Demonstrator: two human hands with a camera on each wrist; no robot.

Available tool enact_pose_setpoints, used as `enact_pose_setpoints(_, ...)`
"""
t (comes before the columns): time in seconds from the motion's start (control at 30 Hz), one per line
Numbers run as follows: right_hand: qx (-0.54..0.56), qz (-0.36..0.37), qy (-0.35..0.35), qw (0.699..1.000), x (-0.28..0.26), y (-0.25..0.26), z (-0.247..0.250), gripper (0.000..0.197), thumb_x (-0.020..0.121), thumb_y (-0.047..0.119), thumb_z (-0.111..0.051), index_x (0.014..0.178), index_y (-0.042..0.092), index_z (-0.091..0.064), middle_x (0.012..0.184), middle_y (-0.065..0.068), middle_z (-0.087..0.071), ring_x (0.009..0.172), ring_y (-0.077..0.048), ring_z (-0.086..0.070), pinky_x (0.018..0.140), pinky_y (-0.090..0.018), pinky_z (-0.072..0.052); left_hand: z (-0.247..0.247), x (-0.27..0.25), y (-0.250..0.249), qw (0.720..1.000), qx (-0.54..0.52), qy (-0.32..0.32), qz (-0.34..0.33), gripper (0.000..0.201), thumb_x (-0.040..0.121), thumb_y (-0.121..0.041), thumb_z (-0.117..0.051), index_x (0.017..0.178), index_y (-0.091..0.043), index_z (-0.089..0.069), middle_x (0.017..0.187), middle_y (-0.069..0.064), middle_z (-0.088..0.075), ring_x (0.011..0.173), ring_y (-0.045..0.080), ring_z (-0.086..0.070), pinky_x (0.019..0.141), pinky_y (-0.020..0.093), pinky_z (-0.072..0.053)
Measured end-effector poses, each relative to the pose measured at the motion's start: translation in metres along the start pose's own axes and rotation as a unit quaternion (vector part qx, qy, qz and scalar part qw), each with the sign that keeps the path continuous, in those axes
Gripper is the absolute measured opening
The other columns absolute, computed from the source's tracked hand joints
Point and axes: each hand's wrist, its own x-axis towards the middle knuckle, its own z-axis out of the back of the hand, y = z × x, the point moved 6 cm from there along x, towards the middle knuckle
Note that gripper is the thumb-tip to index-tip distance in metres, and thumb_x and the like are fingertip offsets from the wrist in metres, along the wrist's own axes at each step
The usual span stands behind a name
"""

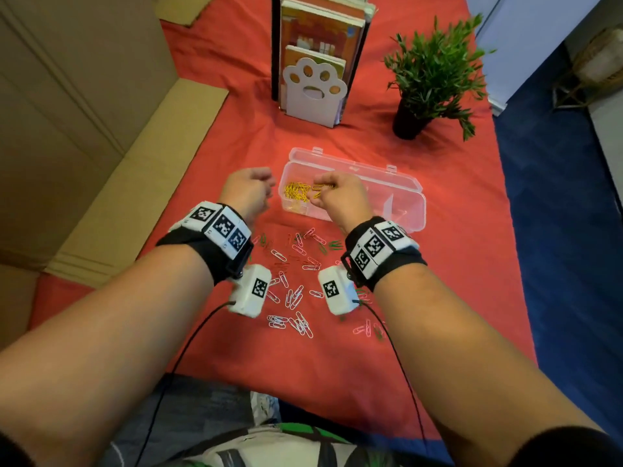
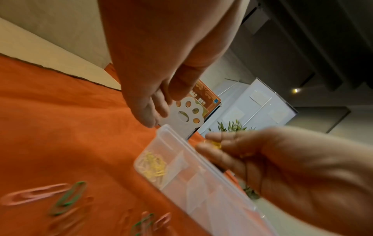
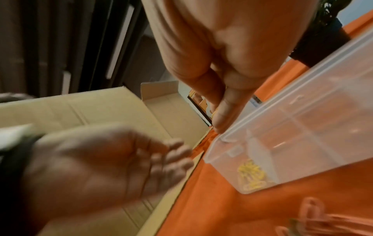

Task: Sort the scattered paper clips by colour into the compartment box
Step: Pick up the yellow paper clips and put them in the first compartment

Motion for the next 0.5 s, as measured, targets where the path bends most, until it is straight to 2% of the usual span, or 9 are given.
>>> enact_pose_setpoints(0.03, -0.021, 0.021, -0.002, 1.000, 0.005, 0.007, -0.005, 0.033, 0.081, -0.011, -0.048, 0.106, 0.003, -0.064, 0.095, -0.014, -0.064, 0.090, -0.025, -0.063, 0.092, -0.043, -0.052, 0.010, -0.001, 0.006, 1.000, 0.013, -0.018, -0.004, 0.040, 0.086, 0.008, -0.041, 0.119, -0.009, -0.054, 0.089, 0.001, -0.060, 0.063, 0.007, -0.048, 0.052, 0.018, -0.037)
enact_pose_setpoints(0.1, -0.075, 0.055, 0.021, 0.995, 0.013, 0.019, -0.017, 0.043, 0.084, -0.007, -0.042, 0.123, 0.006, -0.057, 0.110, -0.011, -0.063, 0.096, -0.020, -0.057, 0.092, -0.035, -0.048, 0.028, -0.006, 0.024, 0.998, 0.041, -0.041, -0.009, 0.036, 0.086, 0.007, -0.045, 0.118, -0.005, -0.056, 0.085, 0.001, -0.061, 0.066, 0.010, -0.050, 0.059, 0.021, -0.040)
enact_pose_setpoints(0.17, -0.130, 0.046, 0.065, 0.988, 0.018, 0.022, -0.029, 0.055, 0.084, -0.007, -0.037, 0.135, 0.012, -0.047, 0.128, -0.010, -0.057, 0.114, -0.023, -0.054, 0.098, -0.031, -0.042, 0.041, -0.010, 0.043, 0.996, 0.077, -0.048, -0.018, 0.029, 0.086, 0.004, -0.051, 0.112, -0.004, -0.060, 0.083, 0.002, -0.062, 0.073, 0.015, -0.055, 0.068, 0.028, -0.045)
enact_pose_setpoints(0.23, -0.180, 0.043, 0.075, 0.980, 0.017, 0.021, -0.031, 0.063, 0.079, -0.011, -0.035, 0.137, 0.011, -0.044, 0.138, -0.013, -0.051, 0.127, -0.026, -0.048, 0.106, -0.033, -0.039, 0.048, -0.016, 0.058, 0.990, 0.130, -0.042, -0.034, 0.023, 0.084, 0.000, -0.057, 0.106, -0.004, -0.065, 0.081, 0.003, -0.063, 0.073, 0.013, -0.056, 0.074, 0.027, -0.047)
enact_pose_setpoints(0.3, -0.193, 0.063, 0.054, 0.978, 0.011, 0.021, -0.025, 0.060, 0.079, -0.013, -0.036, 0.134, 0.008, -0.048, 0.137, -0.013, -0.053, 0.128, -0.026, -0.048, 0.108, -0.033, -0.038, 0.049, -0.023, 0.070, 0.982, 0.181, -0.026, -0.053, 0.016, 0.084, -0.005, -0.062, 0.097, -0.009, -0.068, 0.069, -0.004, -0.058, 0.054, 0.000, -0.052, 0.061, 0.015, -0.046)
enact_pose_setpoints(0.33, -0.186, 0.071, 0.044, 0.979, 0.005, 0.020, -0.020, 0.055, 0.081, -0.012, -0.037, 0.130, 0.006, -0.052, 0.133, -0.013, -0.056, 0.125, -0.025, -0.051, 0.108, -0.030, -0.038, 0.047, -0.027, 0.074, 0.976, 0.208, -0.015, -0.063, 0.013, 0.083, -0.006, -0.063, 0.092, -0.013, -0.068, 0.065, -0.006, -0.056, 0.046, -0.003, -0.050, 0.053, 0.009, -0.042)
enact_pose_setpoints(0.37, -0.179, 0.079, 0.035, 0.980, -0.001, 0.017, -0.015, 0.047, 0.083, -0.010, -0.039, 0.125, 0.004, -0.056, 0.128, -0.013, -0.060, 0.121, -0.024, -0.054, 0.106, -0.029, -0.039, 0.045, -0.031, 0.078, 0.969, 0.235, -0.002, -0.073, 0.013, 0.082, -0.006, -0.064, 0.089, -0.017, -0.068, 0.064, -0.007, -0.057, 0.044, -0.005, -0.050, 0.050, 0.006, -0.041)
enact_pose_setpoints(0.43, -0.178, 0.082, 0.028, 0.980, -0.015, 0.007, -0.003, 0.032, 0.087, -0.004, -0.045, 0.111, 0.004, -0.064, 0.115, -0.012, -0.066, 0.109, -0.024, -0.061, 0.098, -0.030, -0.045, 0.038, -0.039, 0.085, 0.952, 0.292, 0.028, -0.089, 0.014, 0.080, -0.008, -0.066, 0.085, -0.020, -0.070, 0.070, -0.002, -0.063, 0.057, -0.002, -0.055, 0.063, 0.015, -0.047)
enact_pose_setpoints(0.5, -0.215, 0.068, 0.044, 0.973, -0.031, -0.010, 0.008, 0.023, 0.088, 0.002, -0.049, 0.100, 0.008, -0.067, 0.107, -0.009, -0.069, 0.098, -0.021, -0.063, 0.090, -0.030, -0.049, 0.031, -0.048, 0.089, 0.930, 0.351, 0.057, -0.093, 0.013, 0.079, -0.010, -0.067, 0.087, -0.019, -0.073, 0.078, -0.001, -0.067, 0.072, 0.010, -0.060, 0.073, 0.022, -0.047)
